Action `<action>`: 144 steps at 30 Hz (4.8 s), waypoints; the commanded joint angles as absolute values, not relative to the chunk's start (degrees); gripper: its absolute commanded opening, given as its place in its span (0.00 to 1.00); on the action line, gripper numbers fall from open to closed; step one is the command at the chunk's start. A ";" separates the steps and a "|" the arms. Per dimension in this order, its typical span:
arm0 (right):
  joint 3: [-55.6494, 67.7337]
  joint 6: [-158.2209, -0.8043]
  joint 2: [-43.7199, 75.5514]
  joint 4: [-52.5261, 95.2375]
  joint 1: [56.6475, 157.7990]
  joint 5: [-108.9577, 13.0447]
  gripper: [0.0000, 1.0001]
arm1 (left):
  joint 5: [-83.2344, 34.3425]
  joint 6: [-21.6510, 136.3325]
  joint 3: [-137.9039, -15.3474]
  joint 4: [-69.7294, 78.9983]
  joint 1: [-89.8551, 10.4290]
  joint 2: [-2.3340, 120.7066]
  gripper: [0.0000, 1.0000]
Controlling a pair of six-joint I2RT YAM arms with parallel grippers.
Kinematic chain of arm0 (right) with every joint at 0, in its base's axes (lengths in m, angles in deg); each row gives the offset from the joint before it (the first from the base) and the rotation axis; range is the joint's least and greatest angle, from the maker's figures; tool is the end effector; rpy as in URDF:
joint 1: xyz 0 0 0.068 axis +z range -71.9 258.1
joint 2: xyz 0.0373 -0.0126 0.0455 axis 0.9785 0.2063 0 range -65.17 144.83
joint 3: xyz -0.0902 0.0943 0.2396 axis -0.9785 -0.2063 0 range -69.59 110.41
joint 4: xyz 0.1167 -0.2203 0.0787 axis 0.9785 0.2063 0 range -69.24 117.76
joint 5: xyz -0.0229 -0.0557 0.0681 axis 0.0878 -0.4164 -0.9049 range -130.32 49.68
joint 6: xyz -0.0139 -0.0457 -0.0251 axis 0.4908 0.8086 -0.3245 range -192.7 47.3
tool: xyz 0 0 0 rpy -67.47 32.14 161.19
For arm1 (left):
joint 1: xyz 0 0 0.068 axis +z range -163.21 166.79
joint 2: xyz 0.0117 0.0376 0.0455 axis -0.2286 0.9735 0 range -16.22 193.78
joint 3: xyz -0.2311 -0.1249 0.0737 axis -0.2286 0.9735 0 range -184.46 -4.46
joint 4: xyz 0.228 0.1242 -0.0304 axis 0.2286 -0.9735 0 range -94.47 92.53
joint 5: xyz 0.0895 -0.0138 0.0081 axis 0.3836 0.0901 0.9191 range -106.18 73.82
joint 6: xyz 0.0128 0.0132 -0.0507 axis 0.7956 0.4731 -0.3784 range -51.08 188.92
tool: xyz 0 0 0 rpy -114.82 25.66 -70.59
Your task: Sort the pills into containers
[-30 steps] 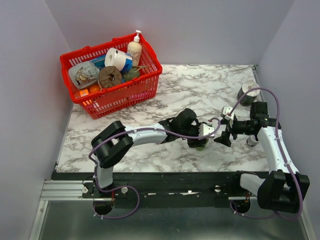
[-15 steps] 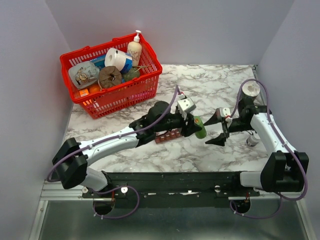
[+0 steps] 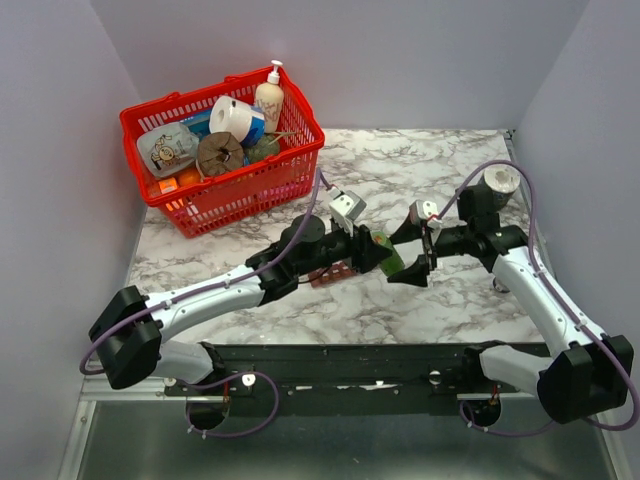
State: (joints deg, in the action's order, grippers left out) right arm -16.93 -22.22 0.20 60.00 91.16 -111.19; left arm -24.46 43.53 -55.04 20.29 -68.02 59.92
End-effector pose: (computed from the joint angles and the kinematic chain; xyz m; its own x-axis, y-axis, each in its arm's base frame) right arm 0.2018 0.0813 0.2906 0.0067 -0.2579 -0.9661 -0.9998 -0.0180 -0.0021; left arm 0.1756 -0.2577 0.3035 -0.4526 -0.0944 -0.8867 0.7713 0.4574 -0.4425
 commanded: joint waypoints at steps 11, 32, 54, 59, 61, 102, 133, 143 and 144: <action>-20.02 -45.80 1.54 39.75 94.27 -105.26 0.80 | -17.94 39.83 -52.71 29.51 -67.71 54.00 0.00; -20.02 -45.99 1.63 40.18 96.55 -110.19 0.06 | -29.07 41.06 -52.71 27.67 -63.76 51.64 0.54; -13.96 -19.08 5.58 60.22 105.25 -111.24 0.05 | -70.95 76.12 -50.95 10.27 -56.01 44.25 0.98; -13.61 -21.11 7.08 59.78 105.61 -112.38 0.05 | -67.09 78.93 -53.50 6.15 -58.30 45.48 0.95; -13.78 -21.37 6.91 59.70 105.61 -112.47 0.05 | -64.97 80.08 -54.03 5.26 -59.18 45.57 0.94; -20.73 -39.04 1.81 41.05 105.52 -94.01 0.01 | -34.36 45.02 -54.30 2.01 -57.61 40.05 0.99; -12.11 -14.43 10.25 65.76 109.12 -108.34 0.02 | -56.79 80.08 -44.44 15.19 -61.20 39.23 0.88; -12.81 -15.65 10.07 65.23 109.30 -107.47 0.02 | -50.41 70.96 -46.91 16.07 -62.61 41.96 0.07; -13.08 -16.61 9.81 63.84 109.21 -106.33 0.02 | -49.24 69.20 -46.99 15.72 -62.61 41.88 0.00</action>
